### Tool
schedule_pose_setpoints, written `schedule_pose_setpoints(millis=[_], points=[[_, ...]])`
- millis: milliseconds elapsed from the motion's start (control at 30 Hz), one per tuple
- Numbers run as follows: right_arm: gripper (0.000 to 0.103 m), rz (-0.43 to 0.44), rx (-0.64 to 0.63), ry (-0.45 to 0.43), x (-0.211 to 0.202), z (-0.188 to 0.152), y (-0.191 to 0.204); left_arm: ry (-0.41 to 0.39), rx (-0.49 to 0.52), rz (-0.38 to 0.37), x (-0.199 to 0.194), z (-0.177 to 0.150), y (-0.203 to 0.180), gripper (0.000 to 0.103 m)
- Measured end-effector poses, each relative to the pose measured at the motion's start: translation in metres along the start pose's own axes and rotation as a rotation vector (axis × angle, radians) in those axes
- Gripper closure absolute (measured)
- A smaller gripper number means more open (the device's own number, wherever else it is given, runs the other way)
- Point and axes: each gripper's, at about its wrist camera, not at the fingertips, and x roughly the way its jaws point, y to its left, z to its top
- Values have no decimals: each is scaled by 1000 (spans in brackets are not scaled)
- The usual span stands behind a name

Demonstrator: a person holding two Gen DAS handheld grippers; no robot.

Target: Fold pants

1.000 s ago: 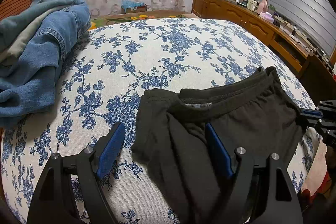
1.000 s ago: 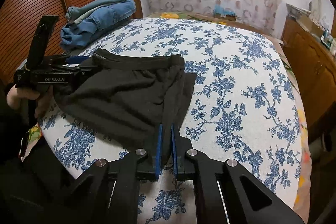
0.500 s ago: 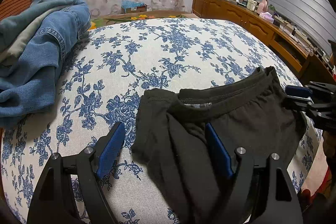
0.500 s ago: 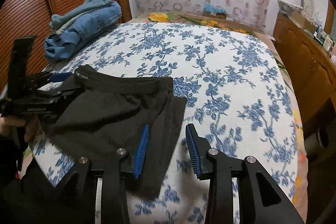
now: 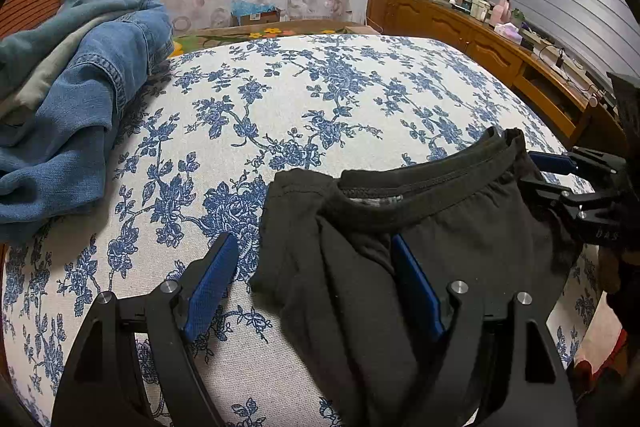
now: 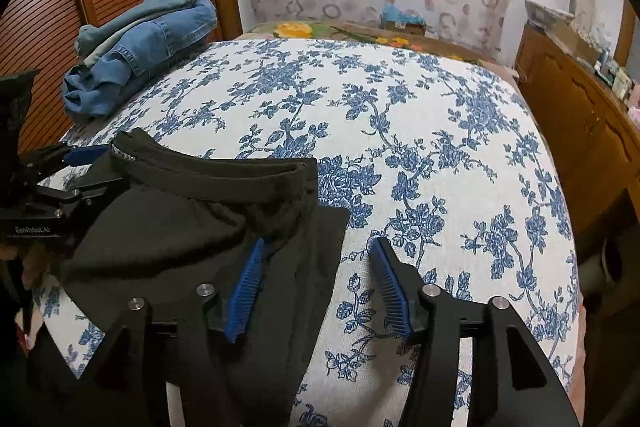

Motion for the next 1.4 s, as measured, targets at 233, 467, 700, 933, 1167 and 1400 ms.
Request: schedule_pose_setpoints(millis=[233,467,700,933,1167,1400], points=[[35,4,-11,-3,-1,-4,1,5,9,0,0,-1,0,23],[34,2,-10,-7,-2,-5,0,12,-16,-6,-7,6,2,23],[34,3,-9,-7,-2,-4,0,-54,-63,-54,-20,12,11,28],[34,2,-10,-6,-2,-4,0,-22,-62,-68,-11,13,11,46],[34,2,-10,-6,-2,-5,1,-3,-74,-76,-2,9,13,46],[34,3,-11,-6,-2,-4,1,-12,-74,-97,-2,6,11,52]])
